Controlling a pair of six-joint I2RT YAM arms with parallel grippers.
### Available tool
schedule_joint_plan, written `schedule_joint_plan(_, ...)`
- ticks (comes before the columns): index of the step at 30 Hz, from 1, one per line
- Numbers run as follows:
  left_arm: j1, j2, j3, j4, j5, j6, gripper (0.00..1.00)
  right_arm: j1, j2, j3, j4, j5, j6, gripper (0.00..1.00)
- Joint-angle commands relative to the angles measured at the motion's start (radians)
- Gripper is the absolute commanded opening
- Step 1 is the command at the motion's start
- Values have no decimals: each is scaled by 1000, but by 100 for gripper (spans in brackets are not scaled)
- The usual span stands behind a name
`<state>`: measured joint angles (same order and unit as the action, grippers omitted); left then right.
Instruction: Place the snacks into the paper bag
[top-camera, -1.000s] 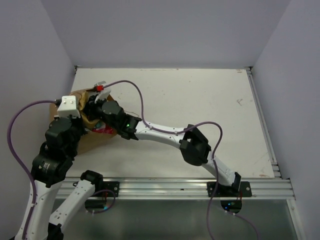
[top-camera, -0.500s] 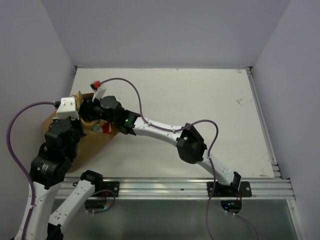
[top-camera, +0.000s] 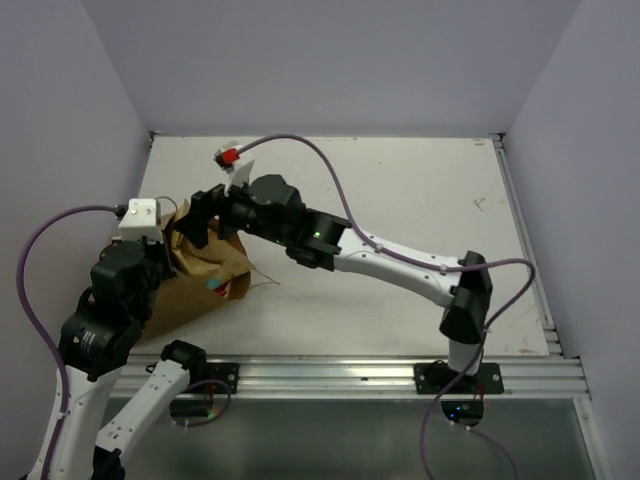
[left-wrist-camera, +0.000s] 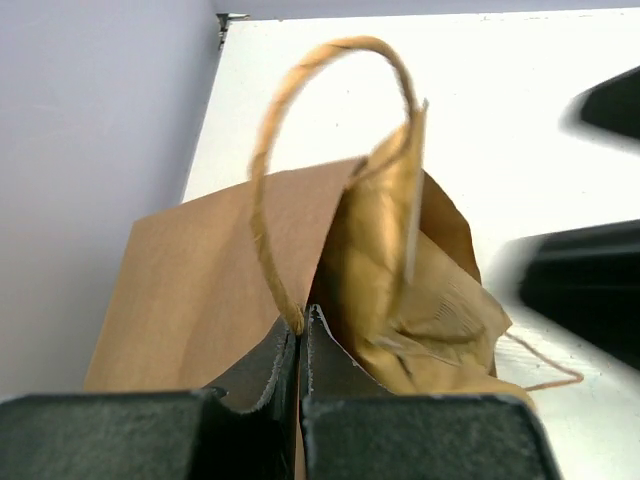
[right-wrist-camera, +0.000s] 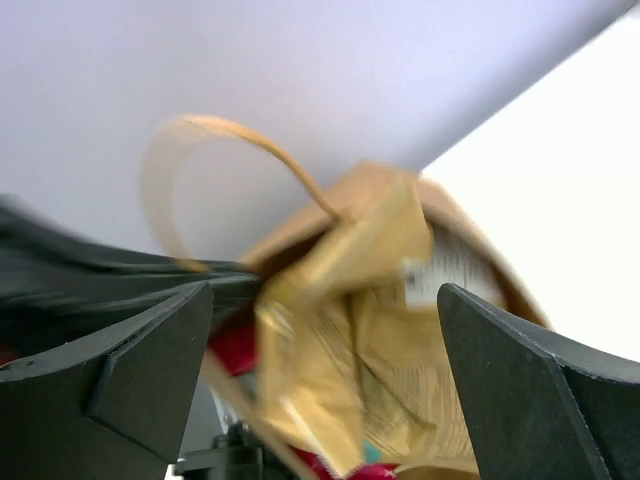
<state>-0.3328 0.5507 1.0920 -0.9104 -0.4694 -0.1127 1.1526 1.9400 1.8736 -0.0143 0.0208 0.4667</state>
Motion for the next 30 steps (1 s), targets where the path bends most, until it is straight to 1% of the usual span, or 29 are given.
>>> schedule_joint_plan(1, -14, -8, 52, 137, 52, -12, 0, 10, -217, -104, 17, 185, -129, 99)
schedule_joint_plan(3, -14, -6, 54, 137, 54, -13, 0, -7, -246, -164, 17, 212, -126, 99)
schedule_joint_plan(4, -14, -6, 55, 136, 55, -13, 0, -26, -260, -230, 17, 211, -116, 99)
schedule_joint_plan(6, -14, -6, 55, 134, 57, -12, 0, -45, -259, -295, 23, 205, -86, 99)
schedule_joint_plan(10, -14, -6, 55, 134, 57, -12, 0, -102, -187, -437, 85, 150, -24, 99)
schedule_joint_plan(13, -14, -6, 62, 130, 55, -10, 0, -125, -132, -481, 125, 142, 10, 99)
schedule_joint_plan(14, -14, -6, 62, 130, 55, -8, 0, -126, -89, -479, 122, 127, 10, 99)
schedule_joint_plan(17, -14, -5, 62, 128, 54, -7, 0, -136, -27, -473, 120, 101, 3, 99)
schedule_joint_plan(22, -14, -5, 62, 130, 52, -8, 0, -143, -13, -492, 180, 64, 12, 99)
schedule_joint_plan(26, -14, -3, 62, 130, 54, -7, 0, -149, 11, -473, 186, 30, 9, 99)
schedule_joint_plan(30, -15, -5, 63, 130, 54, -7, 0, -165, 78, -449, 232, -18, 29, 99)
